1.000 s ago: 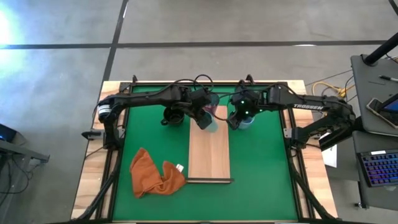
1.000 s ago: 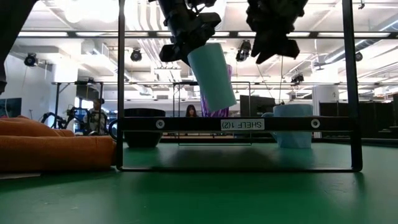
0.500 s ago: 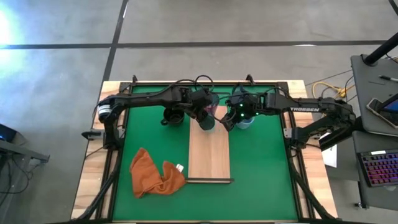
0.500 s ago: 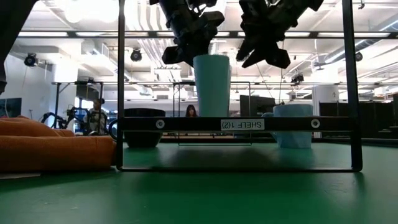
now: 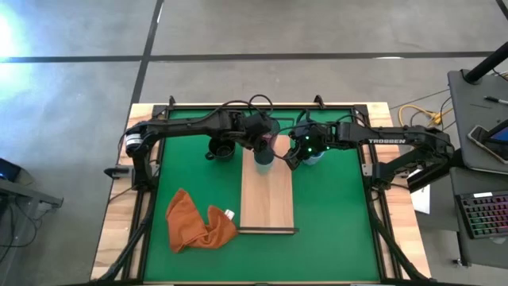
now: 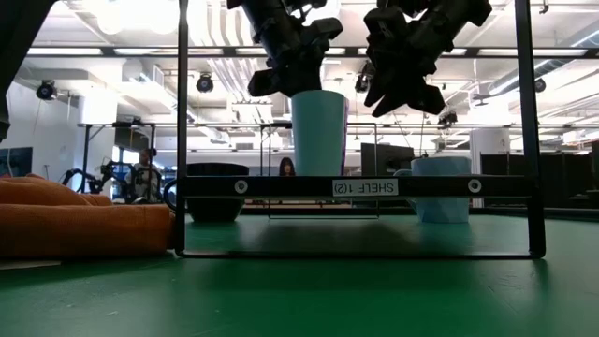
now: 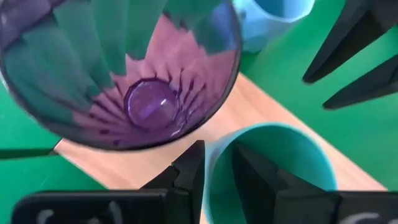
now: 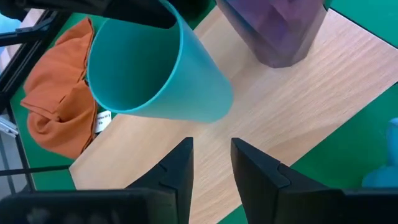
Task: Stack small to large cups/mugs on shelf
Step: Adjust the green cup on the shelf
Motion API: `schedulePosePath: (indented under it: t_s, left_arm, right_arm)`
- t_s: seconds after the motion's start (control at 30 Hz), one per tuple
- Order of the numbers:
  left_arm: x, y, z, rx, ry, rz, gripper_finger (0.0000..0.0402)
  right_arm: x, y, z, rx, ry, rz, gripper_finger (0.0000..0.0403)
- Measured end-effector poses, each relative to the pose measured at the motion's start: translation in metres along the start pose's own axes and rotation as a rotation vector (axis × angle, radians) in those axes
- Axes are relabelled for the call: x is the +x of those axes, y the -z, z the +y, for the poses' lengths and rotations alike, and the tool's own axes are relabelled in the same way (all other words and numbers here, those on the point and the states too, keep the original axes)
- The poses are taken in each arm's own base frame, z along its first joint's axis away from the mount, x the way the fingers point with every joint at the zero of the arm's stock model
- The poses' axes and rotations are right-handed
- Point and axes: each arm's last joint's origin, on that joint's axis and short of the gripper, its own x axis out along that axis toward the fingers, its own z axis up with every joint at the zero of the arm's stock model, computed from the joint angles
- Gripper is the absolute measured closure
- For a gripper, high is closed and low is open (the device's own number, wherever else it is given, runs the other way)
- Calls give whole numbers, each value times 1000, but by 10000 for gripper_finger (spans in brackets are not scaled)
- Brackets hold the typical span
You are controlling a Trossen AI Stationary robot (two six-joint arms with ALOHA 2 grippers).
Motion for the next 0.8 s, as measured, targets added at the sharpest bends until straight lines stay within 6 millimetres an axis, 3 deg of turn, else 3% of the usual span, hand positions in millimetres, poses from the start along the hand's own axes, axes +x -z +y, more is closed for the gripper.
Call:
schedulePosePath:
  t_s: [0.33, 0.63, 0.8]
  left_arm:
    - [-2, 4, 3, 4, -42, 36, 334]
    - [-27, 14, 2, 26, -81, 62, 334]
    - [-28, 24, 5, 42, -115, 98, 333]
  right_arm:
    - [0, 0, 0, -1, 0, 0, 308]
    - [0, 0, 0, -3, 1, 0, 309]
    - [0, 0, 0, -2, 2, 1, 306]
